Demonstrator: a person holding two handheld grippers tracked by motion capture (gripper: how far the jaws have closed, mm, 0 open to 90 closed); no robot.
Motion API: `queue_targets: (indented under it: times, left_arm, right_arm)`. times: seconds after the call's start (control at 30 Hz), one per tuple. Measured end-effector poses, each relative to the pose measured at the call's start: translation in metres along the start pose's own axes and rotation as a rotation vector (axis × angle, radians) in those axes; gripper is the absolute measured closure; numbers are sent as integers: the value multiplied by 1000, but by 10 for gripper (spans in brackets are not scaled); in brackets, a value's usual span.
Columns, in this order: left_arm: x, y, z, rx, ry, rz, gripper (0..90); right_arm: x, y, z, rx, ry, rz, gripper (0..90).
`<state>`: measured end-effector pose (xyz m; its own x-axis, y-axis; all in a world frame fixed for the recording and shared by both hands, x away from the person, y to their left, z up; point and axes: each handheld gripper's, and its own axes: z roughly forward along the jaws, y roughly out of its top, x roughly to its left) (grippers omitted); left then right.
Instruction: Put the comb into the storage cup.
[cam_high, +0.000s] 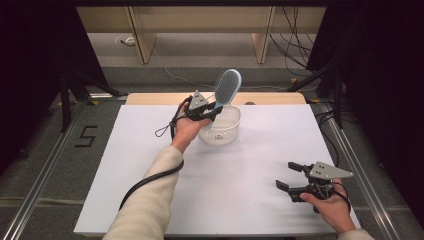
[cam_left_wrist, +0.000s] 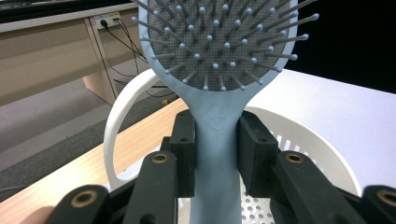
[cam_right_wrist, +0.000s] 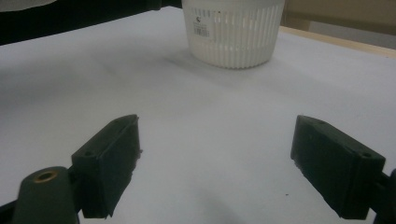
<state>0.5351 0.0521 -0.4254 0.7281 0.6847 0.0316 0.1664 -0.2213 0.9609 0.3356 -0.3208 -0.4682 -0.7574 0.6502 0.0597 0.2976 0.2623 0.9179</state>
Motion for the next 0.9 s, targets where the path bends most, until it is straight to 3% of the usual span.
queue_targets:
  times: [0.9]
  left_arm:
    - [0, -2, 1, 25, -4, 21, 696]
  right_arm:
    - [0, 0, 0, -1, -1, 0, 165]
